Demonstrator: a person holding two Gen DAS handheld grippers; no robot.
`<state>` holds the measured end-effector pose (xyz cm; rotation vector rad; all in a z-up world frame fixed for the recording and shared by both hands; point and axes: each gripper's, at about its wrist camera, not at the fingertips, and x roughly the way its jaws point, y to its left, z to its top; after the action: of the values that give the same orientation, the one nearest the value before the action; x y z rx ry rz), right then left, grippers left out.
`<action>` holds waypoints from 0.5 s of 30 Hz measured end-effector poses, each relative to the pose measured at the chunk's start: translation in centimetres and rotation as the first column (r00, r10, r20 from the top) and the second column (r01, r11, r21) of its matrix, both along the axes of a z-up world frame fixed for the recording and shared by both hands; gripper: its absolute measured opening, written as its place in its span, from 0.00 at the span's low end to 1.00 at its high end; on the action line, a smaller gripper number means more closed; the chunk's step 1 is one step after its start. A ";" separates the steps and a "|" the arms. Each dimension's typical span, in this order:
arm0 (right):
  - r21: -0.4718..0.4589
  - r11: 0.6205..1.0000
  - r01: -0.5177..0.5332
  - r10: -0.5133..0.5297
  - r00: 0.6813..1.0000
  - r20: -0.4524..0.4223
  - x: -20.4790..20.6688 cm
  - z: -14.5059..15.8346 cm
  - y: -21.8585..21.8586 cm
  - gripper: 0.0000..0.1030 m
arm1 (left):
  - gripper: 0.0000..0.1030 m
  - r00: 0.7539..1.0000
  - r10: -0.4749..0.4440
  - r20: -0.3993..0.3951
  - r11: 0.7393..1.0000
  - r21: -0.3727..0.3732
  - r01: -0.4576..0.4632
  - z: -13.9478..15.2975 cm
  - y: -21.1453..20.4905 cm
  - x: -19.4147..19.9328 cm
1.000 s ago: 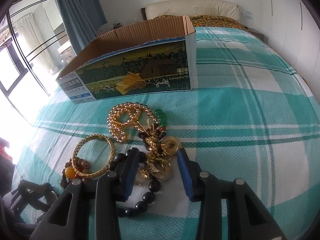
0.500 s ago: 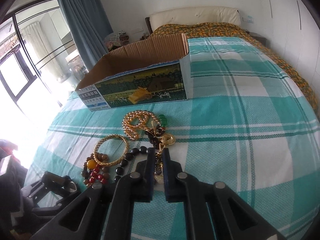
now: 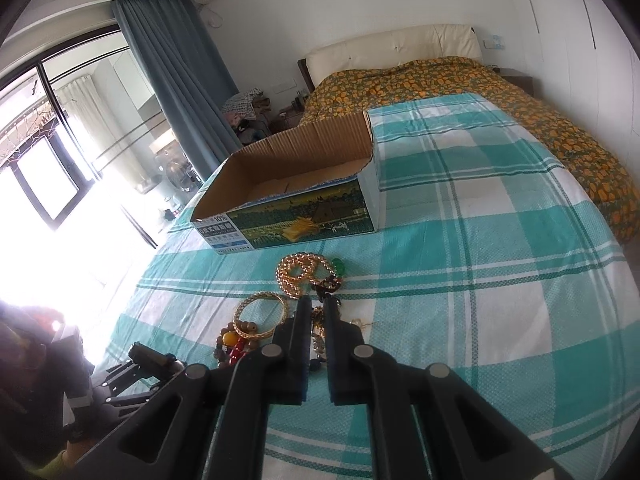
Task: Organize jewelry
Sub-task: 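Carry the watch and gold earrings into the box and open both tools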
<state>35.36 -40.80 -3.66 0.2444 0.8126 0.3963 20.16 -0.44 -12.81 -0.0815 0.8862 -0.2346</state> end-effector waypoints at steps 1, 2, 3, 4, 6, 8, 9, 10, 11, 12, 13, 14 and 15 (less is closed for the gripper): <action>0.001 1.000 -0.002 0.002 1.000 0.006 -0.1 0.4 -0.1 0.06 | 0.51 1.000 0.001 0.004 1.000 -0.002 -0.001 0.4 0.2 0.1; 0.003 1.000 -0.003 0.003 1.000 0.012 -0.2 0.7 -0.1 0.06 | 0.51 1.000 0.001 0.008 1.000 -0.004 -0.001 0.9 0.4 0.3; 0.005 1.000 -0.005 0.005 1.000 0.018 -0.2 1.0 -0.1 0.06 | 0.51 1.000 0.000 0.011 1.000 -0.005 0.001 1.4 0.6 0.5; 0.006 1.000 -0.007 0.007 1.000 0.024 -0.2 1.3 -0.1 0.06 | 0.51 1.000 -0.003 0.014 1.000 -0.007 0.003 2.0 0.7 0.8; 0.006 1.000 -0.014 0.014 0.999 0.040 -0.1 2.0 0.0 0.06 | 0.51 1.000 -0.009 0.023 1.000 -0.009 0.009 3.3 1.1 1.6; 0.008 1.000 -0.022 0.021 0.998 0.058 0.1 2.9 0.3 0.06 | 0.51 0.999 -0.015 0.039 1.000 -0.014 0.015 4.8 1.6 2.5; 0.010 1.000 -0.027 0.027 0.997 0.067 0.3 3.3 0.4 0.06 | 0.51 0.999 -0.016 0.049 1.000 -0.019 0.017 5.6 1.9 3.1; 0.013 0.999 -0.033 0.032 0.997 0.076 0.6 3.8 0.6 0.06 | 0.51 0.998 -0.017 0.058 1.000 -0.025 0.019 6.4 2.2 3.6; 0.014 0.999 -0.038 0.036 0.996 0.085 0.8 4.3 0.8 0.06 | 0.51 0.998 -0.019 0.066 0.999 -0.032 0.021 7.3 2.4 4.2; 0.014 0.999 -0.044 0.043 0.995 0.095 1.2 4.8 1.0 0.06 | 0.51 0.997 -0.021 0.075 0.999 -0.036 0.024 8.2 2.6 4.9; 0.013 0.999 -0.050 0.048 0.993 0.106 1.6 5.3 1.3 0.06 | 0.51 0.996 -0.023 0.083 0.999 -0.037 0.026 9.1 2.8 5.6; 0.013 0.998 -0.054 0.052 0.992 0.117 2.0 5.9 1.6 0.06 | 0.51 0.995 -0.025 0.094 0.999 -0.035 0.028 10.0 2.9 6.4; 0.013 0.998 -0.059 0.057 0.990 0.129 2.5 6.5 1.8 0.06 | 0.51 0.994 -0.027 0.103 0.999 -0.031 0.031 10.8 3.0 7.2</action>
<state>37.86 -38.95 2.83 0.2090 0.6912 0.4689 27.32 2.54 -2.01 -0.0862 0.7817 -0.2783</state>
